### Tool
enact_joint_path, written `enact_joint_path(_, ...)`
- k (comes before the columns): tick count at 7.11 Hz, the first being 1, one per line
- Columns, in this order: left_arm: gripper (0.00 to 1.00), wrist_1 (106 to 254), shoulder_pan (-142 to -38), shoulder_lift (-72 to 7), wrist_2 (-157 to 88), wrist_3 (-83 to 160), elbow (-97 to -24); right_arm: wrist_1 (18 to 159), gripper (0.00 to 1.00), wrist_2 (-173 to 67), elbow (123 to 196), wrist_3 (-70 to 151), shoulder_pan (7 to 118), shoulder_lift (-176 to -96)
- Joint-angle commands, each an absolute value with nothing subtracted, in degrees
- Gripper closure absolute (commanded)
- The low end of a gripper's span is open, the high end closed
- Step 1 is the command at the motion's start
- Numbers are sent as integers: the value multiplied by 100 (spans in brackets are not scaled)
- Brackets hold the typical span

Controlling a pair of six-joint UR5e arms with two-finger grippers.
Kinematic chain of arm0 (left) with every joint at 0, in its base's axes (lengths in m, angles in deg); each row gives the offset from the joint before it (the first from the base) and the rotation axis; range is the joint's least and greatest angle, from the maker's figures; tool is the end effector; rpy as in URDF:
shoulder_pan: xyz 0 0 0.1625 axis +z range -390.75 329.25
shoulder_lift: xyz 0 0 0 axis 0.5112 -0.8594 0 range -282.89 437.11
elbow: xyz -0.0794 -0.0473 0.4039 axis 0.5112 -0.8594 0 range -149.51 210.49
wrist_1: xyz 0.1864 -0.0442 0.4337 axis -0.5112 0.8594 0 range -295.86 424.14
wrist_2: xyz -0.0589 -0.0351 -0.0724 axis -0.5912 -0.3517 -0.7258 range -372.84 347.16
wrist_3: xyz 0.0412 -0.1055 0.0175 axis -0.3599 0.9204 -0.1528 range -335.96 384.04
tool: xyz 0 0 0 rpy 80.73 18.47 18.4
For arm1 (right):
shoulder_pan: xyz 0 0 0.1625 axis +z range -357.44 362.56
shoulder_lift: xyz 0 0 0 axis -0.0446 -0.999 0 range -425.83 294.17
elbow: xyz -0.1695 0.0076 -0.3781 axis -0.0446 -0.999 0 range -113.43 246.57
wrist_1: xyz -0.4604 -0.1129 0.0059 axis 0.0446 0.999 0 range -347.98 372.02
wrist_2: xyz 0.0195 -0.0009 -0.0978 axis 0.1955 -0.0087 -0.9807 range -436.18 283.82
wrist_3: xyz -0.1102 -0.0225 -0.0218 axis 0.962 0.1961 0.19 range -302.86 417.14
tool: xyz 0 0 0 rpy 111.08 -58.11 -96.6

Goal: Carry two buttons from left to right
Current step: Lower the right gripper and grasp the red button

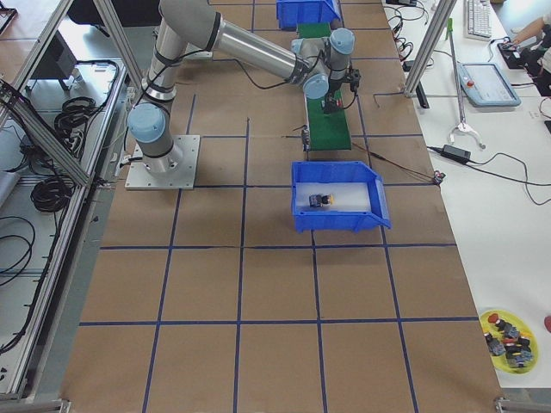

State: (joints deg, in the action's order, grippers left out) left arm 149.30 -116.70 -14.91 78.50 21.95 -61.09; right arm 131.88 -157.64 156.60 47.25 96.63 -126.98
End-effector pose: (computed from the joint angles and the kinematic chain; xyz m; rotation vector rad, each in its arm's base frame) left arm -0.0901 -0.5787 0.4356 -0.0534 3.1166 -0.0317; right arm 0.1997 -0.6876 0.1942 0.1498 2.9878 0.0019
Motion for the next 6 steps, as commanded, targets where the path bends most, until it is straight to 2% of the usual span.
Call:
enact_joint_path(1, 0, 14930, -11670, -1491, 7848, 2202, -6109, 13156, 49, -15870, 15482, 4765, 9660, -12560)
enact_joint_path(2, 0, 14930, -11670, -1491, 7848, 2202, -6109, 13086, 85, -15906, 15508, 4773, 9660, -12595)
enact_joint_path(3, 0, 14930, -11670, -1491, 7848, 2202, -6109, 12937, 94, -16263, 15517, 4799, 9660, -12639)
enact_joint_path(6, 0, 14930, -11670, -1491, 7848, 2202, -6109, 11471, 98, -16940, 15201, 5402, 9398, -13410)
